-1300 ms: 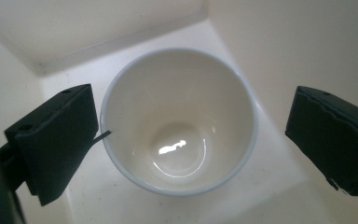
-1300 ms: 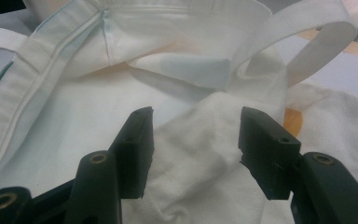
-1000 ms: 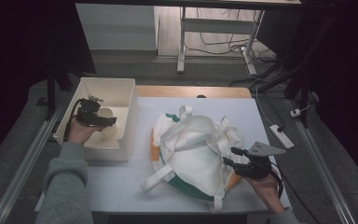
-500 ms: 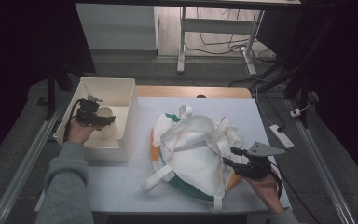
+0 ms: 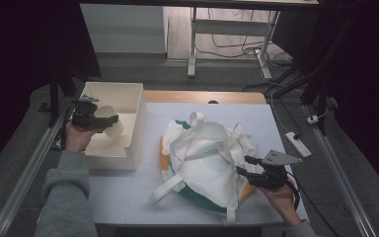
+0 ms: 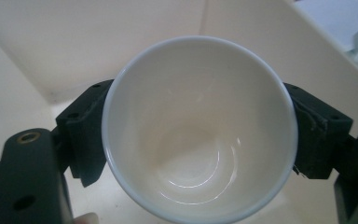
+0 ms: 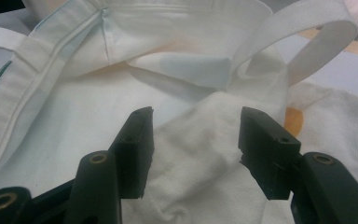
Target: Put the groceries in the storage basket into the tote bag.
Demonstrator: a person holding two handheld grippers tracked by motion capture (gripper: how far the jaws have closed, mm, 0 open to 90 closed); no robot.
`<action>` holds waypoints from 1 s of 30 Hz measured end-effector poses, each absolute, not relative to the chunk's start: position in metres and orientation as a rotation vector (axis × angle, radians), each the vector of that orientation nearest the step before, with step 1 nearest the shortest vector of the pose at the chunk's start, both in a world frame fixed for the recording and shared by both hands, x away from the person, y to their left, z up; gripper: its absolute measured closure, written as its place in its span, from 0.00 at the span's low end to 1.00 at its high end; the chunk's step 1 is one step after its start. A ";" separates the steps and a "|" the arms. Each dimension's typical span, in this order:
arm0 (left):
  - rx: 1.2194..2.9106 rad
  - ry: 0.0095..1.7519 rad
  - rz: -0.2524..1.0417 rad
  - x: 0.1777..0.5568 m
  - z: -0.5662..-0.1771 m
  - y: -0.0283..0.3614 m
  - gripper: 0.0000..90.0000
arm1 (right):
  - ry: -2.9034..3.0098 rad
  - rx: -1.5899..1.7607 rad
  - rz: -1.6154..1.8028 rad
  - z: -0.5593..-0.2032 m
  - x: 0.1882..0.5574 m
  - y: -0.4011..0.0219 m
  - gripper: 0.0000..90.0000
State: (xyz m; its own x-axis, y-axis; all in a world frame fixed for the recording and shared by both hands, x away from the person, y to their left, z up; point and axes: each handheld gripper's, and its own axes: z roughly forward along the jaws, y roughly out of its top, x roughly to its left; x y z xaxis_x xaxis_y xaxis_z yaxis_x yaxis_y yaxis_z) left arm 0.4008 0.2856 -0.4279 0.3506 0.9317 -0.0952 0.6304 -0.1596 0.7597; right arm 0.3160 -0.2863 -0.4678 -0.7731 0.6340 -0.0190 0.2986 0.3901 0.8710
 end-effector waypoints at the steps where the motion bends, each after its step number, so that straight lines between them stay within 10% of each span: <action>1: 1.875 1.354 0.525 0.399 -0.424 0.286 0.23 | 2.305 0.810 1.335 -0.468 0.316 -0.286 0.50; 30: 1.639 0.995 0.508 0.347 -0.357 0.251 0.23 | 2.301 0.808 1.333 -0.468 0.316 -0.285 0.50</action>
